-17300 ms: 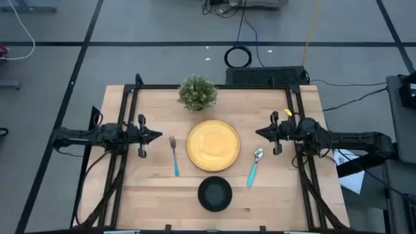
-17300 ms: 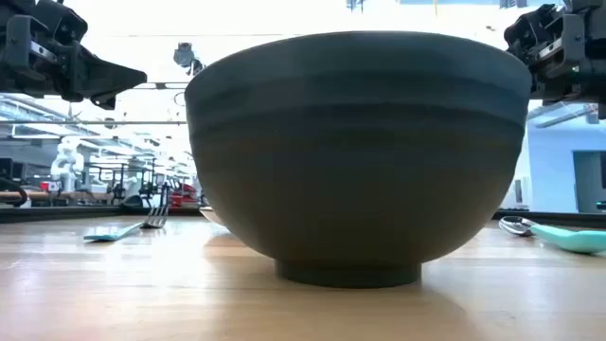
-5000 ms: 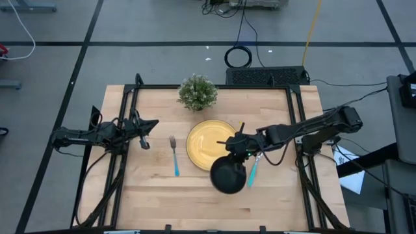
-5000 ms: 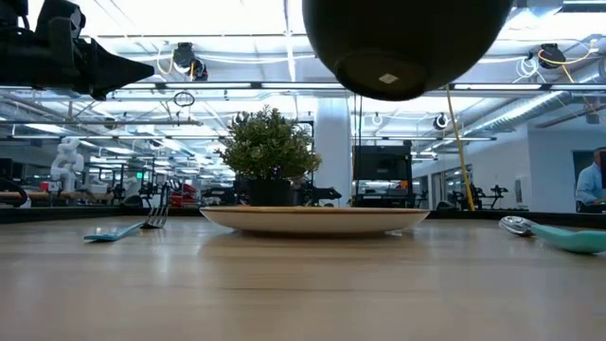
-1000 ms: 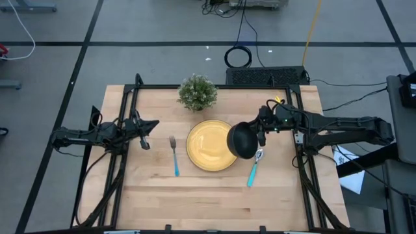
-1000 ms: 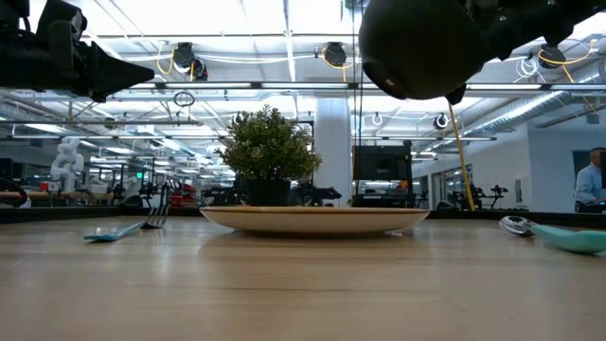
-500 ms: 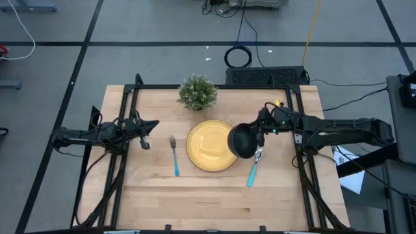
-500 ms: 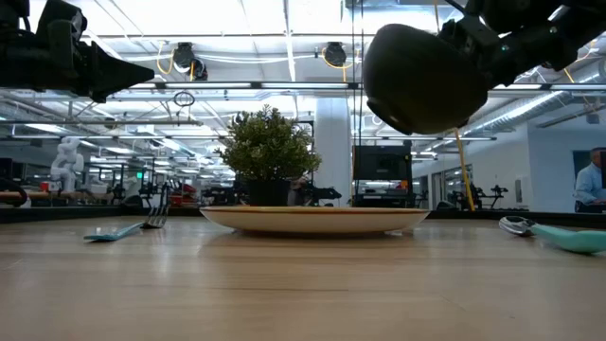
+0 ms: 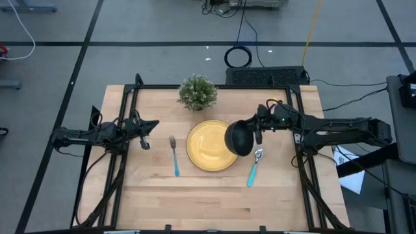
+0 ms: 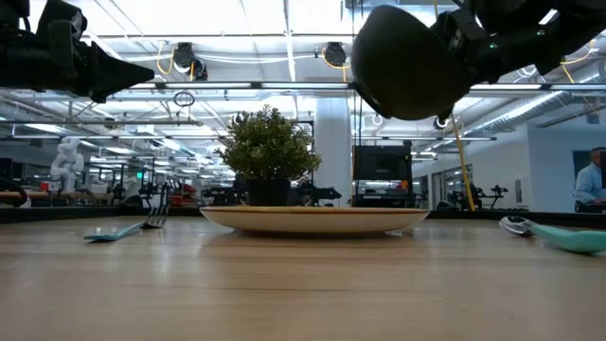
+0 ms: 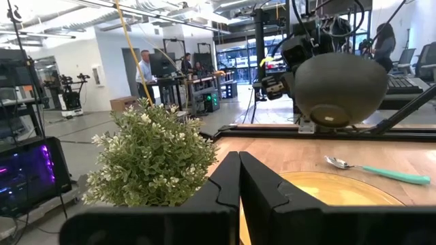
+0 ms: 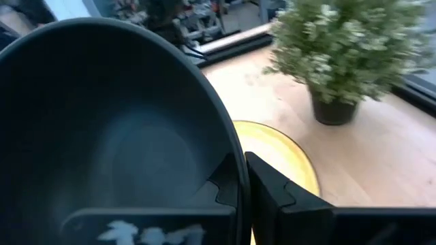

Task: Set table place
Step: Put the black bowl on the yellow plate

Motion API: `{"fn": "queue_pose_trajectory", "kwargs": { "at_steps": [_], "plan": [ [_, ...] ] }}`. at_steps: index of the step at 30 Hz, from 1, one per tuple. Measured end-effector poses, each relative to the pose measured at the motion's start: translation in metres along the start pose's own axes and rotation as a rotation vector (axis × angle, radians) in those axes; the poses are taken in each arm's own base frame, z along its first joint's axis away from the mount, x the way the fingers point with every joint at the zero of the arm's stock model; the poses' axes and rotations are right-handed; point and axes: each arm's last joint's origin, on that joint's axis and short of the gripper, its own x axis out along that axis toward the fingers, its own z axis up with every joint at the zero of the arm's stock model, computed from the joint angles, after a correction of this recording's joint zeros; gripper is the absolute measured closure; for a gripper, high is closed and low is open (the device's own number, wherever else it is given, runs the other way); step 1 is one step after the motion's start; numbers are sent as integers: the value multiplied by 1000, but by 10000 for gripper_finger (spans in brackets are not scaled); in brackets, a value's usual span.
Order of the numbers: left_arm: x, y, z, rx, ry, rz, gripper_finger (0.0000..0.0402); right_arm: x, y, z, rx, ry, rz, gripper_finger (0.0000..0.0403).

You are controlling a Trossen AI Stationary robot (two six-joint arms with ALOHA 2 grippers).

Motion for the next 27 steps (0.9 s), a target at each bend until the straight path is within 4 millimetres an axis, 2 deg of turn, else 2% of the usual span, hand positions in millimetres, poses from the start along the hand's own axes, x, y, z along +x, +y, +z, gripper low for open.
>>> {"fn": "queue_pose_trajectory", "kwargs": {
  "at_steps": [11,23,27],
  "plan": [
    [0,0,0,3,-2,0,394,30,-15,-9,48,31,36,400],
    [0,0,0,3,-1,0,394,46,-13,19,27,166,5,401],
    [0,0,0,4,1,-1,394,50,-14,18,41,237,-12,401]
  ]
}}
